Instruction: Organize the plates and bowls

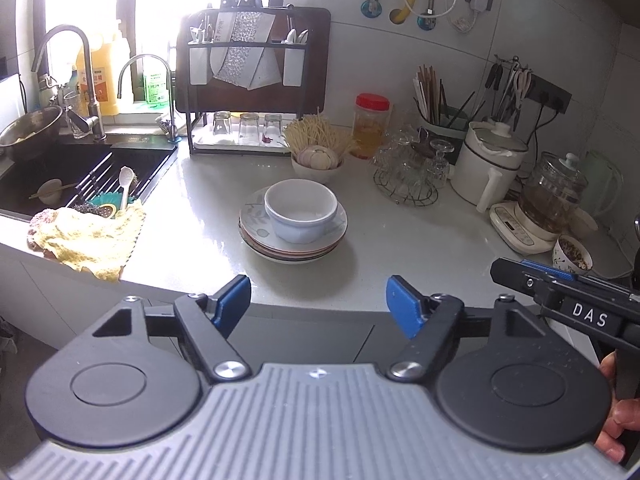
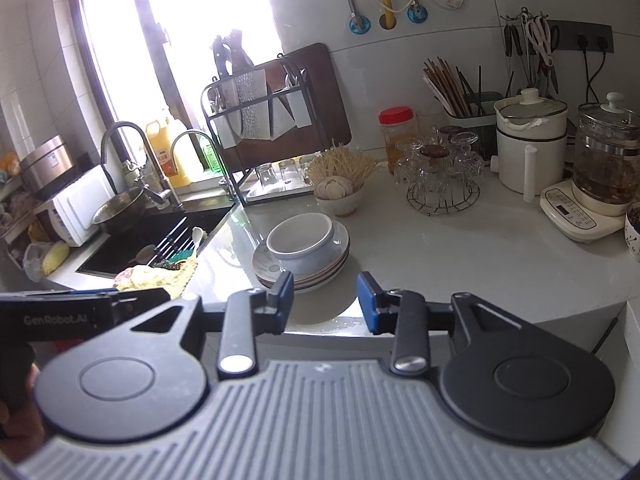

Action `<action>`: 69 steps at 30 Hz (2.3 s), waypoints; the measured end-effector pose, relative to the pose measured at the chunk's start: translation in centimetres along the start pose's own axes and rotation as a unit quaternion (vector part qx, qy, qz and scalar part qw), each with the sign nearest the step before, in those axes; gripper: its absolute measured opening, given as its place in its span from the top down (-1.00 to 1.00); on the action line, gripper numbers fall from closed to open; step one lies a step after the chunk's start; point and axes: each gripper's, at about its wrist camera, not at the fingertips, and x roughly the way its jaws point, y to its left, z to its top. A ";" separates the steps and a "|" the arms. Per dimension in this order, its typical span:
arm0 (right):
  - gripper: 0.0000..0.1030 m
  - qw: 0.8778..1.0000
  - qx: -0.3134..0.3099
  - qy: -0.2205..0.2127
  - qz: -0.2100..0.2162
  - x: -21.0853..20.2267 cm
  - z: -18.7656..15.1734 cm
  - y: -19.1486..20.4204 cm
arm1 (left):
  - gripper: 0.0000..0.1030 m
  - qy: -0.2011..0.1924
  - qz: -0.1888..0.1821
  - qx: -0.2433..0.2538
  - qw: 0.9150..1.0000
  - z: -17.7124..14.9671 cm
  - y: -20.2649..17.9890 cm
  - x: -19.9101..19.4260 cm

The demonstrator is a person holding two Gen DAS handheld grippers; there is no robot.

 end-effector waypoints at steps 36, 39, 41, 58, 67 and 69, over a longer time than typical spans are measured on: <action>-0.84 1.000 -0.030 0.003 -0.007 0.6 0.3 0.4 | -0.94 -0.004 0.053 -0.034 0.998 -0.6 0.3 -0.6; -0.84 1.000 -0.028 -0.001 -0.008 0.5 0.4 0.2 | -0.94 -0.009 0.050 -0.029 0.998 -0.4 0.0 -0.6; -0.84 1.000 -0.027 -0.001 -0.010 0.5 0.5 0.1 | -0.94 -0.013 0.048 -0.020 0.999 -0.2 -0.3 -0.7; -0.84 1.000 -0.027 -0.003 -0.011 0.0 0.6 0.0 | -0.96 -0.001 0.051 -0.008 0.999 0.0 -0.5 0.1; -0.84 1.000 -0.025 0.000 -0.012 0.3 0.5 0.1 | -0.96 -0.005 0.047 -0.013 0.999 0.0 -0.2 -0.1; -0.84 1.000 -0.024 0.002 -0.010 0.4 0.4 0.1 | -0.96 -0.004 0.047 -0.012 0.999 -0.2 -0.2 -0.2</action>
